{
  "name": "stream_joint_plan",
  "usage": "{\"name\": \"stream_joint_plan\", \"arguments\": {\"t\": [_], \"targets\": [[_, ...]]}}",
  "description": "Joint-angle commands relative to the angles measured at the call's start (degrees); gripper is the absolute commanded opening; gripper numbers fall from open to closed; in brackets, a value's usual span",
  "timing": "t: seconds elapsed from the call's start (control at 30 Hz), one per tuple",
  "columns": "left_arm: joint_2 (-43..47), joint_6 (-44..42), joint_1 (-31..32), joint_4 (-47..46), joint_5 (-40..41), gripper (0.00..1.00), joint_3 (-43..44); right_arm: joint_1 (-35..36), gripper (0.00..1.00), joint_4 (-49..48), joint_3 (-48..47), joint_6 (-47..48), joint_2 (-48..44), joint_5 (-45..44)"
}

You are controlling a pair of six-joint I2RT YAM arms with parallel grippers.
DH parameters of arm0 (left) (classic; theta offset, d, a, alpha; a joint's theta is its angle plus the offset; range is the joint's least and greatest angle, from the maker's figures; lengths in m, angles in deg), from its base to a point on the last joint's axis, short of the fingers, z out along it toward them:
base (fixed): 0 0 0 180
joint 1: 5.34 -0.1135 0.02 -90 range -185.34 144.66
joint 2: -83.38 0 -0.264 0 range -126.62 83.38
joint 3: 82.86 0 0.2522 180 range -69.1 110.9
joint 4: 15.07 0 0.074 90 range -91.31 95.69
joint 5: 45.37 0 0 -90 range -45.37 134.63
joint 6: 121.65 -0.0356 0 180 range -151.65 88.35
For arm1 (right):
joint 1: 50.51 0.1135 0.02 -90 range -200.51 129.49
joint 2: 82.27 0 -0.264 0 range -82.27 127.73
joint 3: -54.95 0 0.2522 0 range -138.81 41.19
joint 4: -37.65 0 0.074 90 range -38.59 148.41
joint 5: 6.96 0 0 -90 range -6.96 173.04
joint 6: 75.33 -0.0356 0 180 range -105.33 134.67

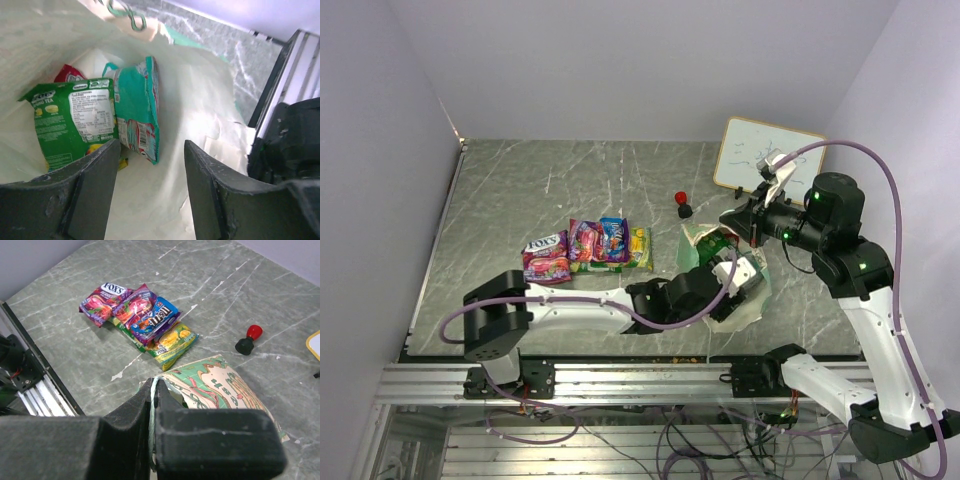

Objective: Take the snacks out of the paper bag
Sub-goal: Pick up the snack from the paper bag.

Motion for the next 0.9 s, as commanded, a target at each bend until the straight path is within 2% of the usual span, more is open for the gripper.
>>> {"name": "stream_joint_plan", "arguments": {"t": [0.0,0.23,0.37,0.73,0.87], "targets": [[4.6,2.1,0.4,2.1,0.1,0.64,0.5,0.1,0.00,-1.6,-1.6,1.4,-0.6,0.0],[0.2,3.7,0.5,4.0,0.4,0.54,3.9,0.1,0.00,-1.1,-1.2,2.6,-0.5,-0.1],[-4.3,1.9,0.9,2.3,0.3,0.50,5.4,0.1,0.00,-1.3,-1.2,2.9,-0.3,-0.2],[-14.5,-5.3,1.1,2.1,8.8,0.69,13.6,0.1,0.00,-0.3,-3.3,3.4,0.8,-1.1],[-17.8,-6.7,0.8,4.0,12.8,0.70,15.6,0.1,0.00,-0.2,-4.1,3.6,0.9,-1.8]]}}
